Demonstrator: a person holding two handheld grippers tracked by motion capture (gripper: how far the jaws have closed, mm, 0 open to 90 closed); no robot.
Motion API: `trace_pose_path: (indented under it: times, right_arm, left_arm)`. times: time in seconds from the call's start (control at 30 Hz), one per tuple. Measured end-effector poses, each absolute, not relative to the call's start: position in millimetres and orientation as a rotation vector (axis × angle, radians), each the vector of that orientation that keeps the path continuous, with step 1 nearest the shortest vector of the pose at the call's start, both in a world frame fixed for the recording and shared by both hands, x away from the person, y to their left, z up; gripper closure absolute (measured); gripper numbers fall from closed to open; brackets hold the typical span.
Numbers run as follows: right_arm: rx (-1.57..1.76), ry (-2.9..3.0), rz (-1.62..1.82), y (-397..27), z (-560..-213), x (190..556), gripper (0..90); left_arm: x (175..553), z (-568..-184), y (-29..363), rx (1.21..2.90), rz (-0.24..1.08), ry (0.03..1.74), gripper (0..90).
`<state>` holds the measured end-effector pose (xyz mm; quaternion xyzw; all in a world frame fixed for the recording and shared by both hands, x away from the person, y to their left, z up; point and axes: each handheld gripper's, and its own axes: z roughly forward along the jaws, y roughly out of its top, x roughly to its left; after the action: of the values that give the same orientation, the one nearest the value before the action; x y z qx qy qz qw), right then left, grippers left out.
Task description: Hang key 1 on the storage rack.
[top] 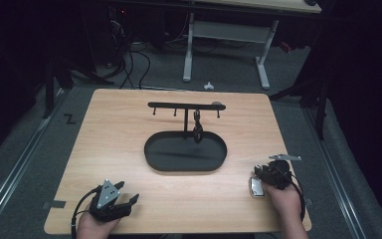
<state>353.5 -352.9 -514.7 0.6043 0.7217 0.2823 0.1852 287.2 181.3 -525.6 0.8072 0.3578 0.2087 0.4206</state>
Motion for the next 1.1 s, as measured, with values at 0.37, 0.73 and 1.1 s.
trace_pose_path:
  times: [0.37,0.73,1.1]
  right_arm:
    - [1.614,2.110,0.767,-341,-514,354,75.1]
    - [1.600,2.119,0.775,-338,-513,354,78.0]
    - [1.563,2.122,0.805,-335,-509,352,85.9]
  left_arm:
    - [284,-525,182,2.027,0.529,0.899,32.2]
    - [285,-525,184,2.017,0.528,0.905,32.2]
    - [285,-526,183,2.024,0.524,0.904,32.2]
